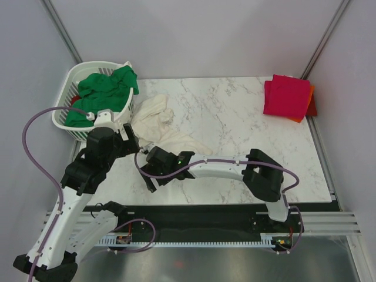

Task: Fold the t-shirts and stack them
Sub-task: Flatten the tshirt out

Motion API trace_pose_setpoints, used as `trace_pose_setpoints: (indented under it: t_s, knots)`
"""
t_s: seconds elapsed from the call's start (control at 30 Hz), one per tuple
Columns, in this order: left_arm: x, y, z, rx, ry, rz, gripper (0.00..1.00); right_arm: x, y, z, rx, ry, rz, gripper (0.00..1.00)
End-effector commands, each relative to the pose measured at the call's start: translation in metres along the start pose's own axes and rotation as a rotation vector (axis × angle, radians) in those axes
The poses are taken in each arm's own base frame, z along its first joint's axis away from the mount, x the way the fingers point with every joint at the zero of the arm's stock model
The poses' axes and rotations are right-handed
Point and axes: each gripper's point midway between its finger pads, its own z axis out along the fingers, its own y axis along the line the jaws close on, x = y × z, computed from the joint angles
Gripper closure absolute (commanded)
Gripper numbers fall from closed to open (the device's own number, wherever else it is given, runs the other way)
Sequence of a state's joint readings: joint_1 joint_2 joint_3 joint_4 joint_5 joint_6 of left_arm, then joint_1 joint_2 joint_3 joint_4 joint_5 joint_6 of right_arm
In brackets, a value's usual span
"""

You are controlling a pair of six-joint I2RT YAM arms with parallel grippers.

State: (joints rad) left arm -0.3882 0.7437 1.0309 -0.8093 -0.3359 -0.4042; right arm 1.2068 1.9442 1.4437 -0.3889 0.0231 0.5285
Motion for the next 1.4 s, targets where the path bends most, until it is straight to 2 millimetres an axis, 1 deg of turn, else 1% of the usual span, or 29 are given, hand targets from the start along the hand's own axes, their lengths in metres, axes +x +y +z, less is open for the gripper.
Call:
trace_pose_setpoints:
  t_s: [0.0, 0.17, 0.2, 0.27, 0.37, 0.4, 0.43, 0.47, 0.53, 0.57, 0.63, 0.67, 0.7, 0.8, 0.83, 0.87, 0.97, 1.0, 1.03, 1.07, 1.1, 1.13, 1.17, 1.2, 1.23, 1.27, 1.3, 1.33, 1.37]
  knots:
    - [0.010, 0.013, -0.001, -0.049, -0.014, -0.061, 0.00, -0.026, 0.008, 0.012, 0.011, -0.025, -0.017, 0.02]
    - [0.026, 0.032, -0.001, -0.130, -0.005, -0.065, 0.00, -0.044, 0.000, 0.042, 0.090, -0.045, -0.044, 0.02]
    - [0.027, 0.035, -0.001, -0.145, -0.006, -0.064, 0.00, -0.043, -0.004, 0.051, 0.116, -0.033, -0.048, 0.02]
    - [0.027, 0.043, -0.004, -0.178, -0.010, -0.059, 0.00, -0.045, -0.018, 0.059, 0.188, -0.041, -0.042, 0.02]
    - [0.021, 0.049, -0.010, -0.197, -0.036, -0.052, 0.00, -0.045, -0.033, 0.068, 0.238, -0.043, -0.034, 0.08]
    - [0.020, 0.050, -0.011, -0.200, -0.043, -0.049, 0.00, -0.045, -0.040, 0.070, 0.272, -0.053, -0.040, 0.19]
    - [0.019, 0.050, -0.012, -0.198, -0.048, -0.048, 0.00, -0.046, -0.043, 0.069, 0.288, -0.060, -0.039, 0.24]
    - [0.019, 0.050, -0.012, -0.201, -0.046, -0.045, 0.00, -0.047, -0.047, 0.069, 0.306, -0.066, -0.041, 0.36]
    - [0.021, 0.050, -0.011, -0.197, -0.039, -0.044, 0.00, -0.048, -0.055, 0.069, 0.339, -0.073, -0.038, 0.51]
    - [0.022, 0.050, -0.011, -0.197, -0.035, -0.043, 0.00, -0.048, -0.057, 0.069, 0.345, -0.073, -0.038, 0.66]
    - [0.022, 0.049, -0.010, -0.198, -0.033, -0.050, 0.00, -0.045, -0.062, 0.068, 0.359, -0.063, -0.040, 0.79]
    - [0.022, 0.048, -0.009, -0.195, -0.029, -0.052, 0.00, -0.044, -0.063, 0.068, 0.359, -0.061, -0.044, 0.94]
    - [0.022, 0.047, -0.008, -0.194, -0.025, -0.057, 0.00, -0.040, -0.065, 0.065, 0.360, -0.053, -0.047, 1.00]
    - [0.016, 0.037, -0.003, -0.173, -0.005, -0.061, 0.00, -0.024, -0.068, 0.057, 0.354, -0.019, -0.074, 1.00]
    - [0.006, 0.028, -0.004, -0.140, -0.008, -0.069, 0.00, -0.015, -0.060, 0.056, 0.315, 0.007, -0.114, 1.00]
    - [0.007, 0.021, 0.005, -0.135, 0.030, -0.057, 0.00, -0.008, -0.054, 0.055, 0.292, 0.019, -0.150, 1.00]
    - [-0.011, -0.005, 0.013, -0.057, 0.042, -0.084, 0.00, 0.015, -0.043, 0.047, 0.302, 0.044, -0.248, 1.00]
    - [-0.012, -0.012, 0.022, -0.047, 0.064, -0.088, 0.00, 0.025, -0.042, 0.045, 0.299, 0.067, -0.265, 1.00]
    - [-0.027, -0.025, 0.020, 0.003, 0.044, -0.109, 0.00, 0.030, -0.041, 0.044, 0.294, 0.076, -0.275, 1.00]
    - [-0.033, -0.032, 0.022, 0.024, 0.043, -0.118, 0.01, 0.037, -0.038, 0.045, 0.274, 0.096, -0.275, 1.00]
    - [-0.036, -0.040, 0.028, 0.036, 0.059, -0.131, 0.02, 0.045, -0.041, 0.046, 0.276, 0.114, -0.268, 1.00]
    - [-0.053, -0.049, 0.024, 0.064, 0.032, -0.150, 0.02, 0.049, -0.043, 0.047, 0.280, 0.122, -0.262, 1.00]
    - [-0.060, -0.052, 0.025, 0.067, 0.025, -0.152, 0.02, 0.052, -0.041, 0.048, 0.265, 0.126, -0.260, 1.00]
    - [-0.075, -0.058, 0.024, 0.079, 0.002, -0.160, 0.02, 0.059, -0.044, 0.049, 0.265, 0.141, -0.262, 1.00]
    - [-0.078, -0.072, 0.021, 0.139, 0.022, -0.183, 0.03, 0.062, -0.044, 0.049, 0.261, 0.149, -0.264, 1.00]
    - [-0.088, -0.078, 0.021, 0.157, 0.012, -0.182, 0.03, 0.067, -0.046, 0.048, 0.258, 0.159, -0.264, 1.00]
    - [-0.094, -0.080, 0.018, 0.169, 0.001, -0.177, 0.03, 0.067, -0.048, 0.045, 0.263, 0.154, -0.262, 1.00]
    - [-0.093, -0.083, 0.024, 0.169, 0.014, -0.160, 0.02, 0.067, -0.051, 0.040, 0.272, 0.148, -0.261, 1.00]
    - [-0.094, -0.083, 0.024, 0.172, 0.014, -0.137, 0.02, 0.067, -0.056, 0.026, 0.283, 0.135, -0.256, 1.00]
